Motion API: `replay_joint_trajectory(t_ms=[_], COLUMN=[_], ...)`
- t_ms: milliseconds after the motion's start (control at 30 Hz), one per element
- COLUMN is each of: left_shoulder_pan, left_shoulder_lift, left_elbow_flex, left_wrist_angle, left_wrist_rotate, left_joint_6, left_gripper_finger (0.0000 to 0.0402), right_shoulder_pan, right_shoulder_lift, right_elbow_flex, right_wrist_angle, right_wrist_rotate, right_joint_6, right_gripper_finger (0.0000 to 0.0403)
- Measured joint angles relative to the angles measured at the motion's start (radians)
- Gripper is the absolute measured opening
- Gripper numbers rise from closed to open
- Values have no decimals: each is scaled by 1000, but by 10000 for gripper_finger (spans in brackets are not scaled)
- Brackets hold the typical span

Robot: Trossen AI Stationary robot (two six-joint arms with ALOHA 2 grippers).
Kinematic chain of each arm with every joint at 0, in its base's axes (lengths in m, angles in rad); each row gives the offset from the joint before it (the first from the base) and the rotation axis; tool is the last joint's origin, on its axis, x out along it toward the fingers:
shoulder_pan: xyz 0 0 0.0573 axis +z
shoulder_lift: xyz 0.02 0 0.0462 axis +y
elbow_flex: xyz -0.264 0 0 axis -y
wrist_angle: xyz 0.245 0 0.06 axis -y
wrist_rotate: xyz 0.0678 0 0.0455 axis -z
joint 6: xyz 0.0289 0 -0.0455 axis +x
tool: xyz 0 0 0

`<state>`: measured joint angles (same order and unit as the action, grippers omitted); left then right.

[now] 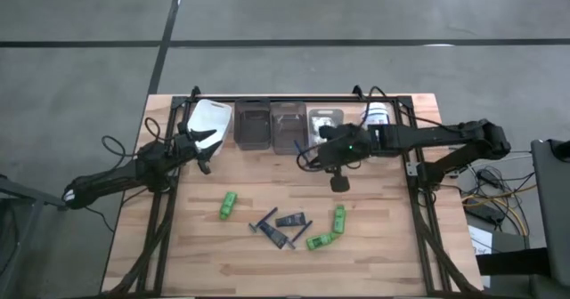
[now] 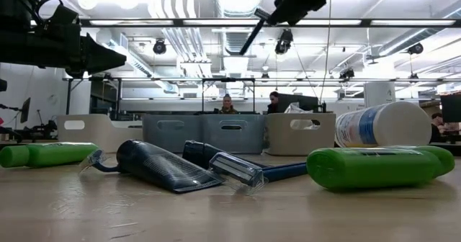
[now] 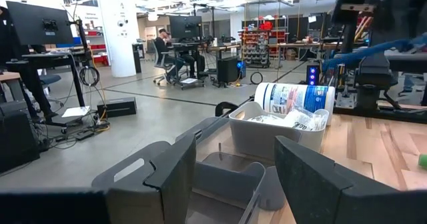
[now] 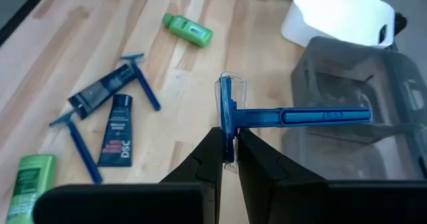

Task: Pick & Place Travel size toiletries
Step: Put the top razor into the right black bin

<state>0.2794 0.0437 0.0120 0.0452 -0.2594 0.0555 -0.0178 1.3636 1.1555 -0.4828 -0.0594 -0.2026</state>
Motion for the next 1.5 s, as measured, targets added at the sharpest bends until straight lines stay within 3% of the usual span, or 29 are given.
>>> replay_joint_trajectory(t_ms=[600, 1033, 1500], left_shoulder_pan=[0, 0, 0], left_shoulder_lift=[0, 0, 0], left_elbow_flex=[0, 0, 0], left_wrist_angle=[0, 0, 0], left_wrist_rotate=[0, 0, 0], left_joint_6=[0, 0, 0], left_gripper_finger=[207, 207, 207], right_shoulder_pan=[-136, -294, -321], right_shoulder_lift=[141, 372, 528], right_elbow_flex=[33, 186, 246], right_wrist_angle=[1, -20, -9], right_wrist_rotate=[-1, 1, -1], right_joint_6=[-125, -237, -247], right_gripper_finger=[29, 29, 29])
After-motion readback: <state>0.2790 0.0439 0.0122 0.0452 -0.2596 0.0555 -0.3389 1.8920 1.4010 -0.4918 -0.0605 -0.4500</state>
